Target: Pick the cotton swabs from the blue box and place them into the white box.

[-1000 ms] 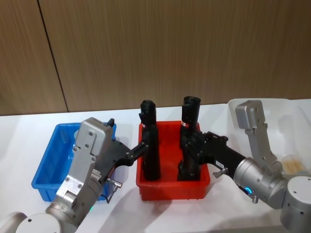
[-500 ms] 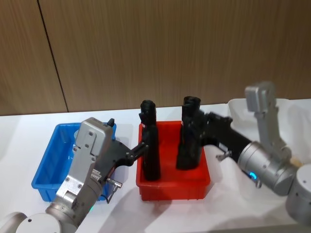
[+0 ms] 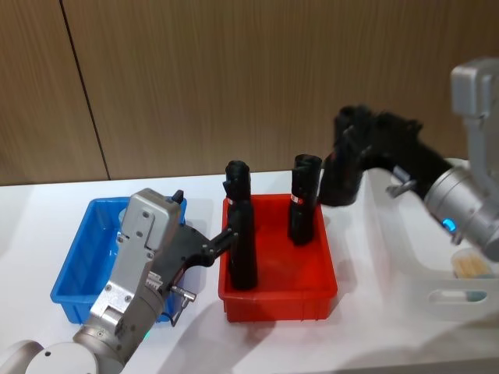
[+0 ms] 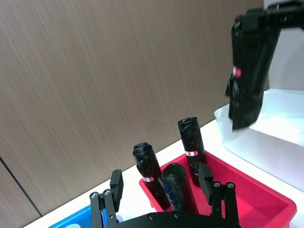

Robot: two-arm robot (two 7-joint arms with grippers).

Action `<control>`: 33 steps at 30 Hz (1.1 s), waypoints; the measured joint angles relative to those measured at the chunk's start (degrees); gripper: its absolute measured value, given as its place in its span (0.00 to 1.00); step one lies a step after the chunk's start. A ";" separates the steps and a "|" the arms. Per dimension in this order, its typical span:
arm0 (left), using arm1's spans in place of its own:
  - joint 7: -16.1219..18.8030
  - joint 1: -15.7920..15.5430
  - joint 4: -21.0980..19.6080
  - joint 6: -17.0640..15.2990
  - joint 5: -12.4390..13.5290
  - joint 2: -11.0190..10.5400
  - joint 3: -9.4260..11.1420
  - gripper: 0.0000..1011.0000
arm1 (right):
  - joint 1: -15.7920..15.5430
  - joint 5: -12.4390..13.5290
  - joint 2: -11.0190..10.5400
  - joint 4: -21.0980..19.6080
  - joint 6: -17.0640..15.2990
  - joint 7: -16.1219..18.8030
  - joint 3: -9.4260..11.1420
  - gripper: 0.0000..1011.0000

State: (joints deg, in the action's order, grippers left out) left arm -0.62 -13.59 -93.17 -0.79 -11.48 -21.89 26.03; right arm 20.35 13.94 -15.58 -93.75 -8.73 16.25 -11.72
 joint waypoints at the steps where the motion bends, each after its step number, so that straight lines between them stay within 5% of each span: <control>1: 0.00 0.00 0.00 0.00 0.00 0.00 0.00 0.99 | 0.17 -0.14 -0.20 -0.07 -0.06 -0.25 0.23 0.31; 15: 0.00 0.00 0.00 0.00 0.00 0.00 0.00 0.99 | 2.67 -1.62 -3.56 3.35 -0.21 -3.39 4.17 0.31; 33: 0.00 0.00 0.00 0.00 0.00 0.00 0.00 0.99 | 4.92 -0.07 -3.98 15.95 0.10 -4.85 5.60 0.31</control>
State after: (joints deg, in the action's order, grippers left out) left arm -0.62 -13.59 -93.17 -0.79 -11.48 -21.89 26.02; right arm 25.28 13.86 -19.56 -77.81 -8.63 11.40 -6.12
